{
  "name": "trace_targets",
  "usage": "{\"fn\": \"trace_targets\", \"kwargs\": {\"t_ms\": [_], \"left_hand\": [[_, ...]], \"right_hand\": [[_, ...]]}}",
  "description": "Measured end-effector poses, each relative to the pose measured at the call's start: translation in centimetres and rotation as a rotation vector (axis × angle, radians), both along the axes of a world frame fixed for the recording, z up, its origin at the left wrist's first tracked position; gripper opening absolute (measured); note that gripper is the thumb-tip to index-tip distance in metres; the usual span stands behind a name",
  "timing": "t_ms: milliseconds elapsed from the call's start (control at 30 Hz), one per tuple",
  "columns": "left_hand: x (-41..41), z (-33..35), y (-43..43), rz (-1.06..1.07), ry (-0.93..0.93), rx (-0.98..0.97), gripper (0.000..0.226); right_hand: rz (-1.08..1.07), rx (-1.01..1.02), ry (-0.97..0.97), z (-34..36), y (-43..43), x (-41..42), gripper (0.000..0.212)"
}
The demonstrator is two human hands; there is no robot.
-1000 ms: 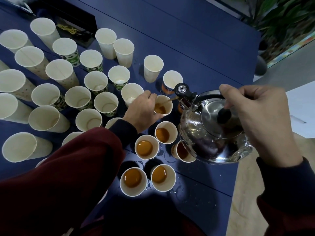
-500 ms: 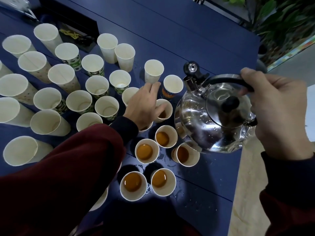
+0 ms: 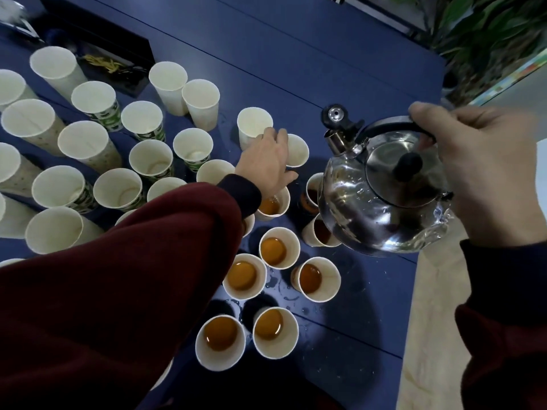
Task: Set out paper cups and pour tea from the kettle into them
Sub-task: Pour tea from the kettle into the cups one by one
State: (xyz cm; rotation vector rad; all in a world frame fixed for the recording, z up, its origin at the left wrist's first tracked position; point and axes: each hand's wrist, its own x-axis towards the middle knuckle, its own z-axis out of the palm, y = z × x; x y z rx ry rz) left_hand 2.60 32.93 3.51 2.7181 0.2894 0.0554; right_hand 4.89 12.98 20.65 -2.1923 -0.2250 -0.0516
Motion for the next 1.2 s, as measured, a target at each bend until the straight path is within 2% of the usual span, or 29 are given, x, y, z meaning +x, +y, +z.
{"fn": "trace_targets", "kwargs": {"t_ms": [233,400,600,800,1200], "left_hand": [[1.8,-0.9,0.5,-0.025,0.028,-0.045,0.078],[2.2,-1.3,0.5,-0.022,0.021,-0.092,0.070],[1.6,-1.1,0.1,-0.035,0.014,-0.143,0.079],[1.5,-1.6,0.2,0.003,0.006,-0.170,0.064],[1.5,-1.0,0.2,0.027,0.011,-0.190,0.070]], "right_hand": [[-0.026,-0.074,0.030,-1.1,0.0,1.3,0.047],[0.008,-0.106,0.041,-1.8,0.5,1.8,0.047],[0.031,-0.160,0.060,-2.1,0.8,2.1,0.046],[0.045,-0.196,0.059,-2.0,1.0,2.0,0.046],[0.043,-0.196,0.052,-1.6,0.8,1.7,0.047]]}}
